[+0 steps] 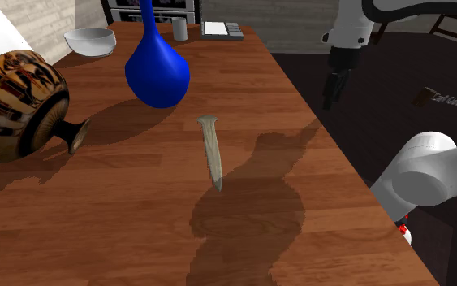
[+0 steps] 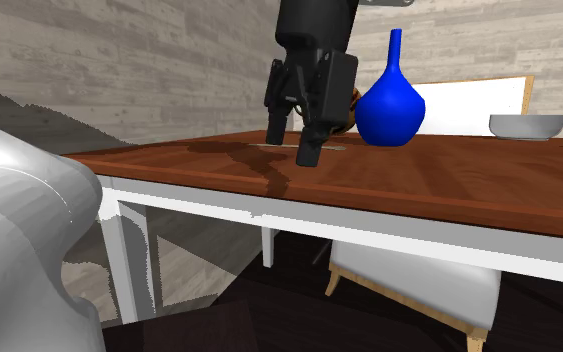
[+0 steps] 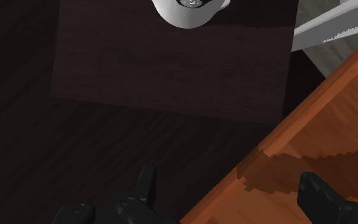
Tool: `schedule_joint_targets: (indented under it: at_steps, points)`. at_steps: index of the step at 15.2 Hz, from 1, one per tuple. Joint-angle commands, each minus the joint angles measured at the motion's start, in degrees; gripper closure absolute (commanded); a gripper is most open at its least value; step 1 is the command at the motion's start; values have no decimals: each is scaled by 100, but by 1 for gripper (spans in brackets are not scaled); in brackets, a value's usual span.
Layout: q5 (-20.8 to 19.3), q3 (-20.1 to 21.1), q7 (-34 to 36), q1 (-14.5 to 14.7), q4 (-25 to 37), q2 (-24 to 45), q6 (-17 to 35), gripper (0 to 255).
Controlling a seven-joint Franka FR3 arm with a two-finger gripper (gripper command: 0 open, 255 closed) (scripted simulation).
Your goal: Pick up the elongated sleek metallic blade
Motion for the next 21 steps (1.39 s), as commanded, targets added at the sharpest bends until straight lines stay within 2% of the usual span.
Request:
schedule_joint_targets:
  at_steps: [1, 6, 12, 17, 21]
  points:
    - [0, 0, 0, 0, 0, 0, 0, 0]
    - [582, 831, 1292, 76, 48, -22, 180, 0]
    - [1117, 1826, 2830, 98, 427, 366, 520, 0]
    - [1314, 2653, 4119, -14, 1004, 993, 845, 0]
    - [1242, 3331, 5192, -201, 1630, 1675, 1087, 0]
